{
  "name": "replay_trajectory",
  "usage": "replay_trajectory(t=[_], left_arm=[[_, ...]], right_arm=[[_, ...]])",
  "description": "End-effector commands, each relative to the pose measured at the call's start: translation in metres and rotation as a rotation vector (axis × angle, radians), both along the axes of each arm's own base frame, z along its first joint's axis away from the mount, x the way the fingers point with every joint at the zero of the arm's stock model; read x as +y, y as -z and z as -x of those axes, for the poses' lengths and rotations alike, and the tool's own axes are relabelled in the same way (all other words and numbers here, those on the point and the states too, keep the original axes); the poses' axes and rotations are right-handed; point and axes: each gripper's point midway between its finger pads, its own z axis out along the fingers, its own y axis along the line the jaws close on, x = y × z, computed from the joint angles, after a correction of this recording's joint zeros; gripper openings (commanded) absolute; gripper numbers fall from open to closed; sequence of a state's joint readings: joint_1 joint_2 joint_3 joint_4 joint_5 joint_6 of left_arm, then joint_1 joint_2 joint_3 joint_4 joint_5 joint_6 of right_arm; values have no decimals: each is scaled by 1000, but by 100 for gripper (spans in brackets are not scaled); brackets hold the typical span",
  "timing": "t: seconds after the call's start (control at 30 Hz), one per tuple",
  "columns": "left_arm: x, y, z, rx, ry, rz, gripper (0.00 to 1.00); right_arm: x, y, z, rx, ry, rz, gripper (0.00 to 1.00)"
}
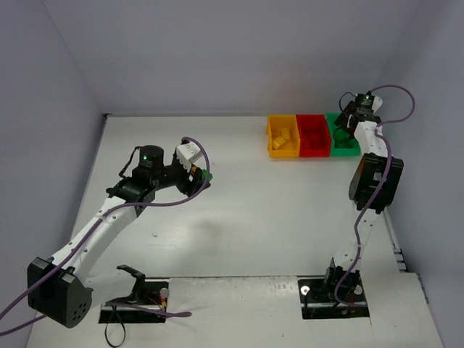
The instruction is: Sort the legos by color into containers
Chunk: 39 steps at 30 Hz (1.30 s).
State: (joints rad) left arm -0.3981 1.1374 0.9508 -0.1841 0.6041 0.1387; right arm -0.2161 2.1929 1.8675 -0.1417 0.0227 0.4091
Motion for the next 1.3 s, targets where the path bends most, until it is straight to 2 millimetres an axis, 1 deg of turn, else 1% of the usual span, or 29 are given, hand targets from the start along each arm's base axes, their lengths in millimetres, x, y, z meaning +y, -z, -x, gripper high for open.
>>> replay_trajectory(t=[0.0,0.03,0.1,0.13,0.17,0.2,0.23,0.27,0.3,0.33,0.37,0.4,0.47,0.5,0.53,0.57,0.6,0.63,0.67,0.7,0.73,0.77,0.8,0.83,0.9,0.93,1.07,1.23,1.27], left_arm=[[-4,-21,-3,-63,1,43,0],[-4,-23,-3,-67,0,43,0],[-4,-21,-5,-71,4,34,0],[-4,-24,-5,-81,10,33,0],[-4,-24,-6,-85,9,28,0],[-4,-25,-7,-95,13,22,0],[-4,-28,-9,-110,15,21,0],[-4,-28,-10,-121,17,14,0],[-5,-31,-13,-137,18,15,0],[-5,-33,-14,-149,20,13,0],[-6,-37,-17,-169,26,7,0],[-6,-39,-19,-179,33,2,0],[-7,-45,-22,-202,42,-8,0],[-7,-45,-23,-212,51,-22,0],[-7,-47,-24,-221,55,-28,0],[-8,-50,-25,-237,63,-36,0],[-7,-51,-25,-242,65,-39,0],[-8,-52,-26,-244,68,-40,0],[-9,-53,-26,-246,74,-38,0],[-10,-54,-25,-246,80,-36,0],[-10,-55,-24,-246,86,-35,0],[-11,-57,-23,-249,88,-32,0],[-12,-57,-21,-249,93,-33,0],[-12,-57,-20,-250,95,-33,0],[-14,-59,-18,-258,102,-32,0],[-14,-60,-17,-261,103,-31,0],[-14,-64,-15,-270,104,-26,0],[-13,-68,-14,-277,102,-21,0],[-13,-69,-14,-279,102,-20,0]], right_arm=[[-10,-59,-26,-138,-4,47,57],[-10,-60,-26,-136,-9,50,59],[-9,-73,-25,-157,-15,53,66],[-6,-90,-23,-184,-27,62,66],[6,-99,-23,-204,-74,39,67],[15,-104,-19,-210,-106,24,67],[26,-130,-12,-254,-143,14,67],[57,-140,-8,-275,-243,-32,66],[77,-155,6,-296,-297,-53,65],[97,-161,14,-305,-350,-77,65],[124,-165,23,-309,-438,-118,64],[162,-169,42,-306,-520,-149,63],[205,-172,65,-302,-627,-212,62],[252,-187,90,-321,-759,-263,62],[273,-177,106,-299,-813,-298,62],[291,-179,119,-293,-858,-329,63],[325,-191,143,-309,-952,-351,63],[340,-185,157,-290,-986,-369,65],[369,-190,181,-292,-1059,-388,68],[381,-196,191,-301,-1095,-398,68],[392,-197,201,-300,-1121,-409,71],[402,-194,211,-289,-1144,-422,72],[413,-200,220,-304,-1173,-446,73],[429,-201,234,-298,-1213,-467,74],[444,-201,247,-292,-1249,-492,74],[457,-205,256,-311,-1288,-497,74],[479,-203,271,-301,-1345,-509,73],[493,-199,279,-293,-1376,-516,71],[496,-195,280,-280,-1381,-520,71]])
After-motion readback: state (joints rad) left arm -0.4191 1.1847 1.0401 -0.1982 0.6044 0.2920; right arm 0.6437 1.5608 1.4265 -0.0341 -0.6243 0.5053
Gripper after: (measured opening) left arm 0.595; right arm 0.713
